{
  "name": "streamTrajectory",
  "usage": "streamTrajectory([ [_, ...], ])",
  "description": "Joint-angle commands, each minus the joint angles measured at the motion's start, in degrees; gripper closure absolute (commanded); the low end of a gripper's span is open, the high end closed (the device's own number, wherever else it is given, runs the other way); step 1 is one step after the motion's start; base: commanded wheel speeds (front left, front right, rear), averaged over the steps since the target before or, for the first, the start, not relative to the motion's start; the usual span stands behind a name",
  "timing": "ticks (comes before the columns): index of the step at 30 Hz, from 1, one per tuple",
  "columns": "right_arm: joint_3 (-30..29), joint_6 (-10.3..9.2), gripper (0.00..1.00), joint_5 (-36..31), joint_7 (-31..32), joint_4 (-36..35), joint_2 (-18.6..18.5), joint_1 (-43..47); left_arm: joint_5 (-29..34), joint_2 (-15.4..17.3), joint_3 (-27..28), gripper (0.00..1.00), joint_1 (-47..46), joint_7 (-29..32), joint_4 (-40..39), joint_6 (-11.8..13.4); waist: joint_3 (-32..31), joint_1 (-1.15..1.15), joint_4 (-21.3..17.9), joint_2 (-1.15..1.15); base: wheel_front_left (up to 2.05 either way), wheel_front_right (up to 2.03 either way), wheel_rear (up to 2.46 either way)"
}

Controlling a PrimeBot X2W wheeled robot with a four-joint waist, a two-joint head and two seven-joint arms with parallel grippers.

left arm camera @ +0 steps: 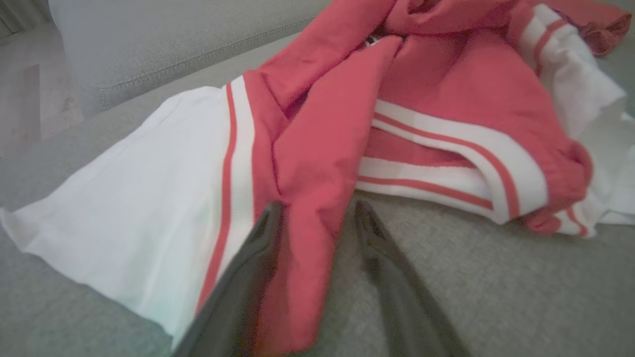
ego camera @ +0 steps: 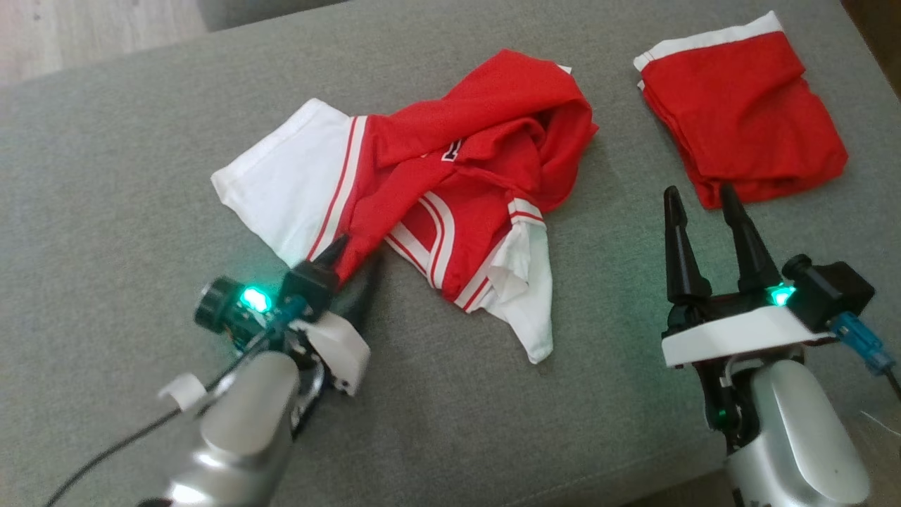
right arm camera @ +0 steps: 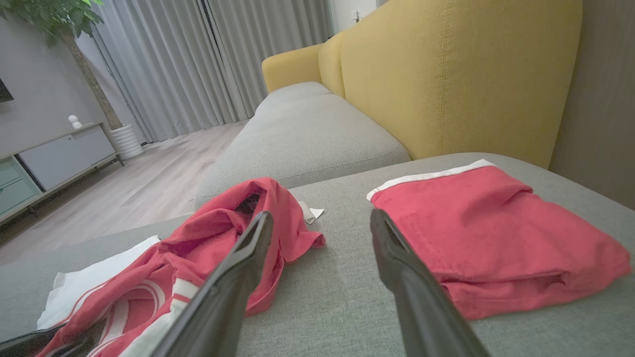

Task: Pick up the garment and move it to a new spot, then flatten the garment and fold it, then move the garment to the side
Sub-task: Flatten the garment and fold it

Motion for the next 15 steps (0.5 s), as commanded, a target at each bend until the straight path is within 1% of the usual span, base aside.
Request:
streamTrajectory([
  [1,1.3,-0.04,0.00,0.5,-0.8,-1.5,0.4,-2.2,0.5,1.9,1.8,1.00,-2.9,-0.1,-0.6,-0.1,0.4,-0.01,-0.3,0.00,0.00,0.00,0.00],
  [5,1.3,-0.04,0.00,0.6,-1.3,-1.1,0.4,-2.7,0.2,4.1,3.4,1.00,-5.8,-1.6,0.0,0.9,0.7,-0.01,-0.4,0.00,0.00,0.00,0.00],
  [9,1.1,-0.04,0.00,0.8,-1.6,-0.7,0.5,-2.9,-0.2,7.8,5.6,1.00,-9.7,-3.0,-1.0,1.5,0.9,-0.01,-0.1,0.00,0.00,0.00,0.00],
  [12,1.3,-0.04,0.00,1.1,-1.8,-0.4,0.5,-3.0,-0.6,10.7,7.1,1.00,-12.9,-3.0,-2.1,1.3,1.0,-0.01,0.3,0.00,0.00,0.00,0.00],
  [15,2.0,-0.04,0.00,1.5,-2.0,0.1,0.5,-3.2,-1.0,13.2,7.7,1.00,-15.2,-1.6,-3.1,0.5,0.9,-0.01,0.3,0.00,0.00,0.00,0.00],
])
